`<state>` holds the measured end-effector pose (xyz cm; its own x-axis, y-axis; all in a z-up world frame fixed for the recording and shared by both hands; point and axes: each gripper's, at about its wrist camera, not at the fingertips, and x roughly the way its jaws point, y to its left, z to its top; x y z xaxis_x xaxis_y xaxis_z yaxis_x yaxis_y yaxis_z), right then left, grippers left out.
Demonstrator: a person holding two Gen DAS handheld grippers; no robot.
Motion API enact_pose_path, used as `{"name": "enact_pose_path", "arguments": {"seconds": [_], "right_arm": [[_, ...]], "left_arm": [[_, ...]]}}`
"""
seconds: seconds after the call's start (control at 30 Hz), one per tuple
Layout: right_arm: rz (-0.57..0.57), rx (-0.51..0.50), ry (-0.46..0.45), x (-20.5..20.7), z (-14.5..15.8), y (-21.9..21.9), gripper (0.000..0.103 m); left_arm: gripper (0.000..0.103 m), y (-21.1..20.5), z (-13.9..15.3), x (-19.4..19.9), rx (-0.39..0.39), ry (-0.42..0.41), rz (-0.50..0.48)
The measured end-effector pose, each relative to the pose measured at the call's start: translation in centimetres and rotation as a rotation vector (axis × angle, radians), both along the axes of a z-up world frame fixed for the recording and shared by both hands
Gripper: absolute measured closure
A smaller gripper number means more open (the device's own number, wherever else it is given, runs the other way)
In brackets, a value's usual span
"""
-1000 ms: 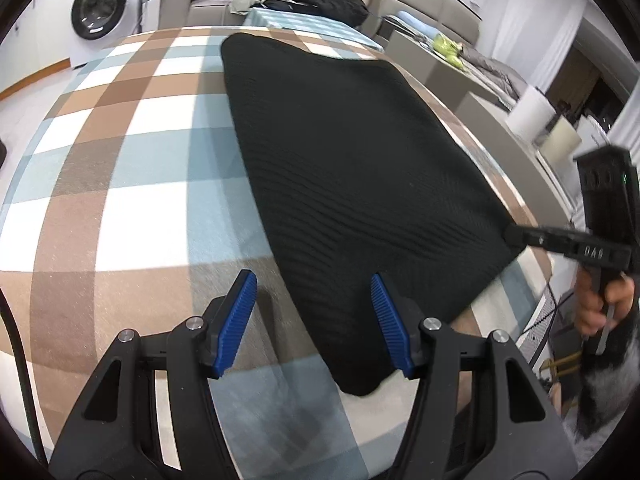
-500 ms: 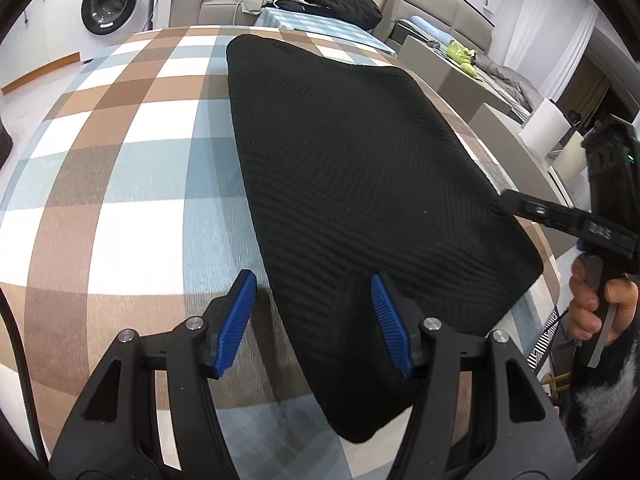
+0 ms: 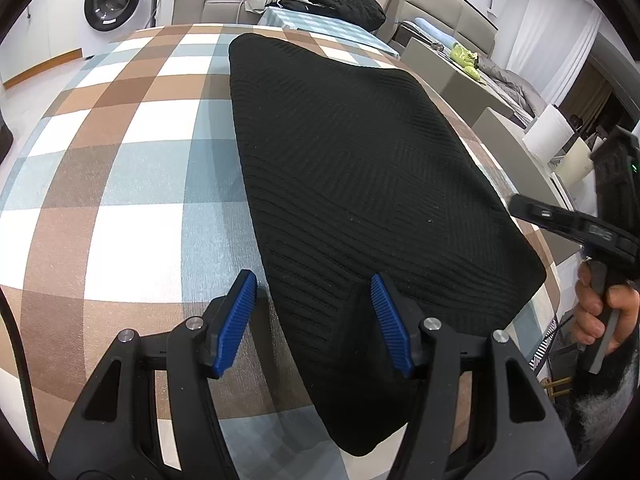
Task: Fold small clothes
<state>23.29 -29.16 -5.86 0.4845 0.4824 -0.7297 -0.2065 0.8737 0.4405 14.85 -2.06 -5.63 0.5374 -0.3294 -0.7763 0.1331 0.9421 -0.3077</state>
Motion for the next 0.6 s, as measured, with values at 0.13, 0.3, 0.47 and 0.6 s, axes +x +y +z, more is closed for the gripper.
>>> {"name": "enact_pose_path", "arguments": {"seconds": [0.13,0.3,0.47,0.6], "right_arm": [[-0.058,-0.030,-0.011,-1.4,0.8,-2.7,0.056],[-0.105,-0.029,0.016,-2.0,0.2,-4.1,0.055],[-0.077,-0.047,0.027,-1.8,-0.5,-3.3,0.055],[-0.073,-0.080,0.063,-1.4,-1.6,-2.9,0.054]], "left_arm": [[0.046,0.0,-0.1,0.2,-0.011,-0.003,0.004],[0.046,-0.2,-0.1,0.6,-0.005,-0.001,0.002],[0.046,-0.4,0.0,0.5,0.003,0.001,0.006],[0.046,-0.3,0.0,0.3,-0.004,0.004,0.002]]}}
